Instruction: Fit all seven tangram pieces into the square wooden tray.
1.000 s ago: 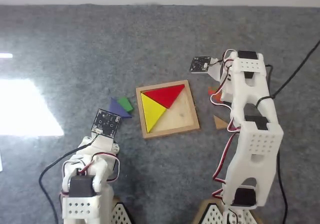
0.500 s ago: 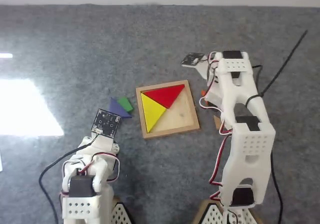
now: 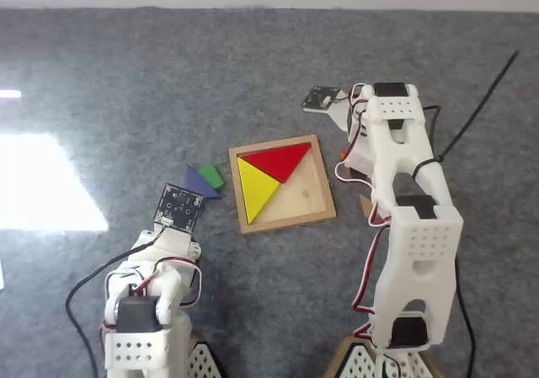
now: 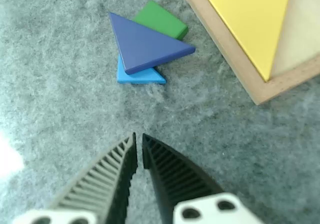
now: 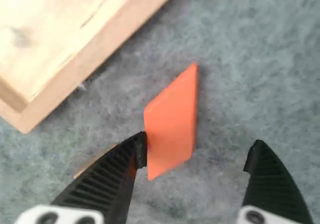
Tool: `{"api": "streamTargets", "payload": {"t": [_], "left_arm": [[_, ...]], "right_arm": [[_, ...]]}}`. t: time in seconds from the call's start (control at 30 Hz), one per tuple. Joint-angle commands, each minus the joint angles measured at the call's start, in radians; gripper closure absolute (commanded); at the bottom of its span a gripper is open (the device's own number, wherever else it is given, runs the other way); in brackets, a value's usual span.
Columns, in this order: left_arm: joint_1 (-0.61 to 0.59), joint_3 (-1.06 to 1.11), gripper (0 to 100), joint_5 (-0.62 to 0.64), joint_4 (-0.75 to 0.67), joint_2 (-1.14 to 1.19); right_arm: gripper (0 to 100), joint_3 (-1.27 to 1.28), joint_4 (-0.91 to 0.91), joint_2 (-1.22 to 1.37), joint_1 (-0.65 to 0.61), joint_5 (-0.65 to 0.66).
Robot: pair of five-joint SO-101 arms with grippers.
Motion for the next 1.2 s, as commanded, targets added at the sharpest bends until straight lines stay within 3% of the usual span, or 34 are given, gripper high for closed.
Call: {"api": "streamTargets", "payload": {"t": [0.0,0.17,0.43,0.6,0.73,0.97,1.07,1.17], "left_arm": [[-0.003,-0.013,98,0.005,0.006,-0.020],[-0.003,-0.013,98,0.005,0.006,-0.020],[-0.003,-0.013,98,0.005,0.006,-0.020],[-0.003,-0.013,98,0.005,0.006,-0.020],[-0.003,-0.013,98,0.005,0.006,-0.020],[-0.003,-0.013,98,0.005,0.006,-0.020],[-0.003,-0.013,98,0.005,0.006,-0.020],[-0.003,-0.013,98,0.005,0.006,-0.020]], "right_arm": [[68.4,-0.049,-0.028,0.025,-0.008,0.066],[69.9,-0.049,-0.019,0.045,-0.008,0.087],[97.0,-0.049,0.028,0.042,-0.008,0.048],[98.4,-0.063,0.031,0.039,-0.010,-0.054],[98.6,-0.166,0.050,0.041,-0.005,-0.302],[98.7,-0.508,0.366,0.041,-0.082,-0.749],[99.3,-0.555,0.380,0.031,-0.142,-0.948],[99.2,-0.542,0.380,-0.002,-0.209,-1.046]]}}
